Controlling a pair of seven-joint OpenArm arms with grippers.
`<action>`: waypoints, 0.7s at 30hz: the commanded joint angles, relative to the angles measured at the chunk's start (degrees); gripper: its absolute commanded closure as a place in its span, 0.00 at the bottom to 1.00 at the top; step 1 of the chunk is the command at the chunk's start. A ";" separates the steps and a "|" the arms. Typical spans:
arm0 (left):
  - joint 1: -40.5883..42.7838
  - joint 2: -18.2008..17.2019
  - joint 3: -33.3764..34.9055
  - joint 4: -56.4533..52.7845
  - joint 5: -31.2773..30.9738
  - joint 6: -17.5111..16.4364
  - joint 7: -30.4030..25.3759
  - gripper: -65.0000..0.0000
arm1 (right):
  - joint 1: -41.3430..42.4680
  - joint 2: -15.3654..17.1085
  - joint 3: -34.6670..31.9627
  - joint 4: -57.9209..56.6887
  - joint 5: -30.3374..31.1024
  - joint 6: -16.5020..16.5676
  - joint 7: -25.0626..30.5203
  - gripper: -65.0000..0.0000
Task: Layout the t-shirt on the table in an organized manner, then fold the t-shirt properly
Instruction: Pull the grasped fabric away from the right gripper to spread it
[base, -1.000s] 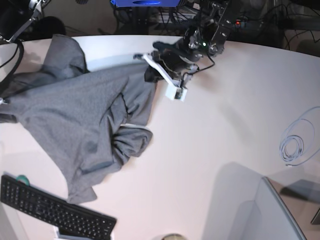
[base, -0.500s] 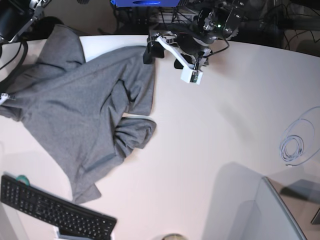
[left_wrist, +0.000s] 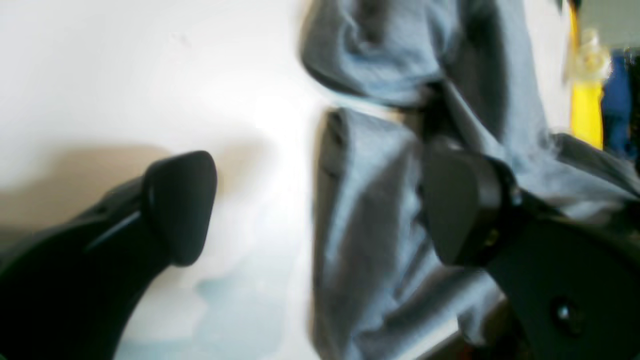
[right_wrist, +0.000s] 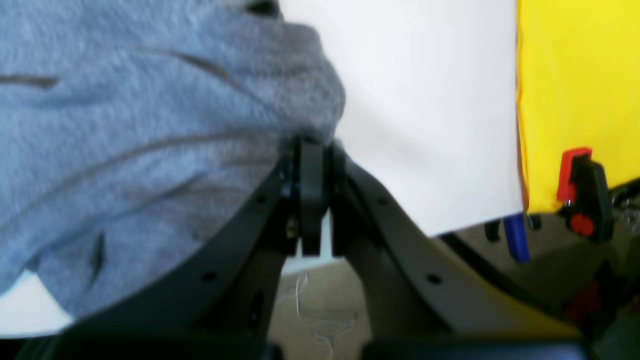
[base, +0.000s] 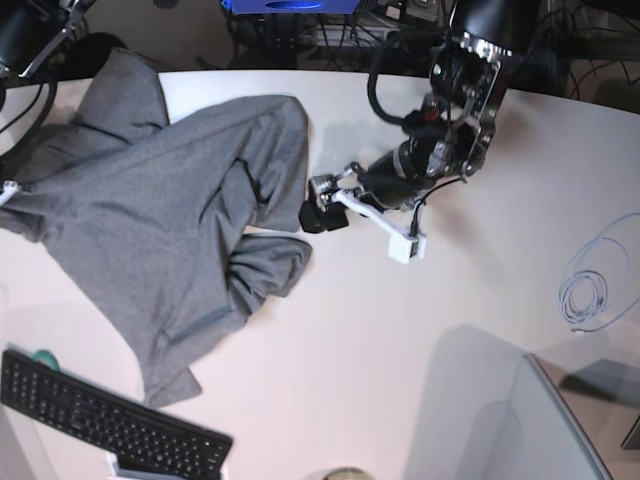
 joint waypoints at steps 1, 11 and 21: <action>-2.02 1.17 1.39 -0.72 -1.13 -1.01 -1.21 0.03 | 0.78 0.96 0.12 0.85 0.08 -0.07 0.86 1.00; -11.08 7.33 10.89 -16.54 -1.13 -1.01 -5.69 0.12 | 0.86 0.96 0.12 0.85 0.08 -0.07 0.95 1.00; -9.32 1.70 0.95 -11.18 -1.22 -1.01 -5.25 1.00 | 0.78 0.96 0.03 -5.57 0.17 -0.07 0.95 1.00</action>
